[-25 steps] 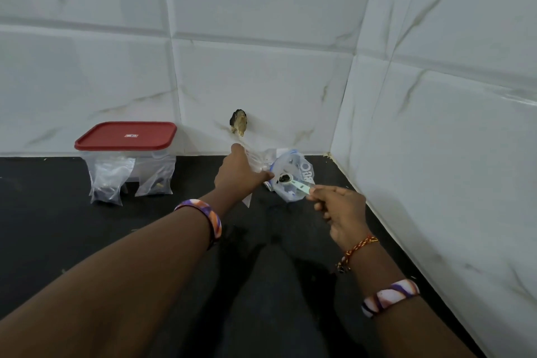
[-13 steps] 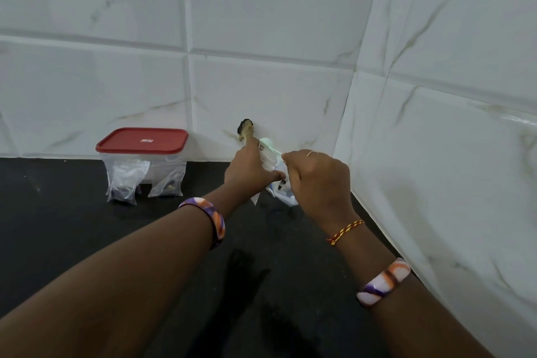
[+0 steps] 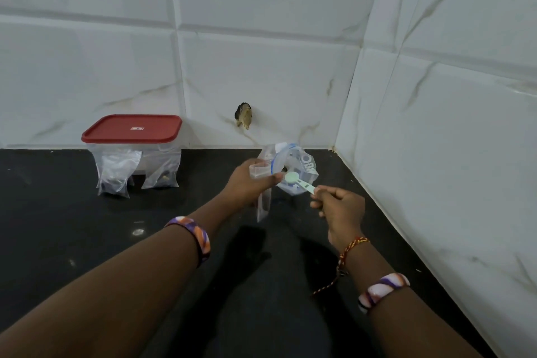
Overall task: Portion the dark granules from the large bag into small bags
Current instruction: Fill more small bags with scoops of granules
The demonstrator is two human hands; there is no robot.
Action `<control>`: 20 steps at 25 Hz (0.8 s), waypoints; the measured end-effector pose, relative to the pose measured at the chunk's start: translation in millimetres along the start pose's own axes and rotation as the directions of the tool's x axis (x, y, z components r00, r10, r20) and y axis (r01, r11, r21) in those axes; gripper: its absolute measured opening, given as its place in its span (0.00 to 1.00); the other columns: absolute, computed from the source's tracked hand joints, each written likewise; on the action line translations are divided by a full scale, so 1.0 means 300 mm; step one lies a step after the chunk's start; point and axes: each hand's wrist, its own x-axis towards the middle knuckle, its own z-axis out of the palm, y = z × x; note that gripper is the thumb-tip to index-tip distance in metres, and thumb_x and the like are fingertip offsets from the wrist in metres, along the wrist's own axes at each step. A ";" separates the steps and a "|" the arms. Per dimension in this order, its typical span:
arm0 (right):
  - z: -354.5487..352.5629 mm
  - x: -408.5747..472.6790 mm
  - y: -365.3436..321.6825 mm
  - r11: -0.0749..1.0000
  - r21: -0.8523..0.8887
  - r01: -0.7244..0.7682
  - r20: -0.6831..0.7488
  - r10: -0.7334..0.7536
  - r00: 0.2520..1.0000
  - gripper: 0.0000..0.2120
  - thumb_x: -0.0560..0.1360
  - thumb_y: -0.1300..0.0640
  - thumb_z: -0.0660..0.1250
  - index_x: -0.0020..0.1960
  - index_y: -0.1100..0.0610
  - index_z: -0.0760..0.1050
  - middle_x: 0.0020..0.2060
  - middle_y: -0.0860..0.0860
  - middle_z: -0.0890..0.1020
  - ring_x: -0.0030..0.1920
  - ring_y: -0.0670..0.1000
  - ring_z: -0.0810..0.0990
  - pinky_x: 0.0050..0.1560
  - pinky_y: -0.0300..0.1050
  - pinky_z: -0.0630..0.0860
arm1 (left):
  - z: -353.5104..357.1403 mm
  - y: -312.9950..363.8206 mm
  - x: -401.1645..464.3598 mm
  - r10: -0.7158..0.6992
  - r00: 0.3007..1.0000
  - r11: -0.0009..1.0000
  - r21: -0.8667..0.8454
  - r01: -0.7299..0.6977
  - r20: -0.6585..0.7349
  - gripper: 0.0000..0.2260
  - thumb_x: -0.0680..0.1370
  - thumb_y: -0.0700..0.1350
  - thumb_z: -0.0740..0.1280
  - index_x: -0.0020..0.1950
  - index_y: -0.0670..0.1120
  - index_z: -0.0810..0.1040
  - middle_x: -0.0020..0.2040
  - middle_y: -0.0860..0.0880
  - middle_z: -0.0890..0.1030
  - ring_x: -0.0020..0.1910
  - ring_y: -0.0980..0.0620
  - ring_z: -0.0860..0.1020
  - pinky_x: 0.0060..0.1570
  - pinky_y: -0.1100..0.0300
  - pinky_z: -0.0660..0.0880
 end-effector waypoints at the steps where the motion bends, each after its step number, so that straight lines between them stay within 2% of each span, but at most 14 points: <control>1: 0.023 0.018 0.010 0.999 0.021 -0.033 0.001 0.033 0.999 0.07 0.73 0.66 0.67 0.50 0.65 0.80 0.34 0.53 0.82 0.30 0.46 0.79 0.23 0.32 0.71 | 0.005 -0.023 -0.002 -0.049 0.999 0.995 -0.087 0.050 0.019 0.18 0.74 0.47 0.70 0.61 0.43 0.73 0.51 0.49 0.78 0.52 0.51 0.77 0.50 0.56 0.77; 3: 0.081 0.053 0.018 0.996 0.049 -0.077 0.011 0.077 0.997 0.07 0.74 0.66 0.66 0.51 0.64 0.79 0.37 0.55 0.83 0.33 0.47 0.81 0.24 0.33 0.73 | 0.012 -0.064 0.000 -0.157 0.987 0.936 -0.316 0.155 0.020 0.15 0.75 0.41 0.69 0.61 0.41 0.75 0.49 0.46 0.80 0.51 0.49 0.78 0.55 0.50 0.77; 5: 0.131 0.079 0.028 0.997 0.023 -0.070 0.015 0.069 0.997 0.06 0.73 0.65 0.67 0.50 0.63 0.79 0.42 0.57 0.83 0.36 0.48 0.83 0.25 0.35 0.74 | 0.019 -0.100 0.001 -0.243 0.969 0.818 -0.530 0.225 0.037 0.10 0.75 0.36 0.67 0.55 0.39 0.78 0.42 0.45 0.82 0.44 0.48 0.80 0.51 0.50 0.78; 7: 0.167 0.093 0.043 0.997 -0.075 -0.024 -0.014 0.023 1.000 0.03 0.72 0.63 0.69 0.46 0.61 0.80 0.42 0.56 0.84 0.37 0.49 0.82 0.28 0.36 0.74 | 0.020 -0.136 0.008 -0.288 0.954 0.696 -0.667 0.266 0.079 0.05 0.75 0.35 0.66 0.50 0.38 0.79 0.40 0.44 0.82 0.39 0.49 0.81 0.45 0.53 0.80; 9: 0.181 0.082 0.067 0.989 -0.143 0.039 -0.053 -0.047 0.997 0.04 0.70 0.58 0.72 0.41 0.59 0.81 0.38 0.53 0.83 0.38 0.49 0.80 0.32 0.36 0.73 | 0.019 -0.168 0.021 -0.292 0.953 0.632 -0.730 0.261 0.088 0.05 0.75 0.35 0.67 0.49 0.37 0.79 0.43 0.41 0.82 0.38 0.49 0.82 0.46 0.51 0.80; 12: 0.193 0.020 0.109 0.987 -0.109 0.121 0.035 -0.118 0.992 0.07 0.71 0.52 0.71 0.38 0.55 0.80 0.31 0.47 0.79 0.34 0.43 0.77 0.34 0.35 0.73 | 0.023 -0.192 0.033 -0.253 0.967 0.660 -0.723 0.204 0.042 0.02 0.74 0.34 0.67 0.45 0.37 0.79 0.39 0.43 0.83 0.34 0.51 0.83 0.42 0.55 0.81; 15: 0.198 -0.035 0.126 0.988 0.069 0.138 0.210 -0.150 0.966 0.01 0.72 0.59 0.71 0.43 0.54 0.81 0.34 0.45 0.82 0.33 0.37 0.80 0.36 0.29 0.75 | 0.036 -0.200 0.020 -0.191 0.982 0.704 -0.697 0.138 0.002 0.03 0.74 0.32 0.67 0.44 0.38 0.79 0.35 0.46 0.84 0.35 0.50 0.83 0.40 0.56 0.81; 17: 0.190 -0.028 0.133 0.983 0.145 0.115 0.244 -0.148 0.958 0.07 0.70 0.64 0.71 0.47 0.56 0.80 0.37 0.47 0.83 0.35 0.36 0.81 0.37 0.29 0.76 | 0.042 -0.208 0.005 -0.138 0.990 0.721 -0.686 0.094 -0.010 0.04 0.73 0.31 0.67 0.45 0.38 0.79 0.35 0.46 0.85 0.34 0.52 0.83 0.38 0.59 0.82; 20: 0.177 -0.014 0.144 0.982 0.151 0.114 0.261 -0.151 0.954 0.10 0.69 0.67 0.72 0.50 0.60 0.79 0.37 0.50 0.83 0.35 0.39 0.82 0.38 0.31 0.77 | 0.047 -0.216 -0.011 -0.076 0.997 0.749 -0.662 0.039 -0.027 0.04 0.73 0.31 0.67 0.44 0.38 0.79 0.34 0.47 0.85 0.34 0.54 0.83 0.38 0.61 0.81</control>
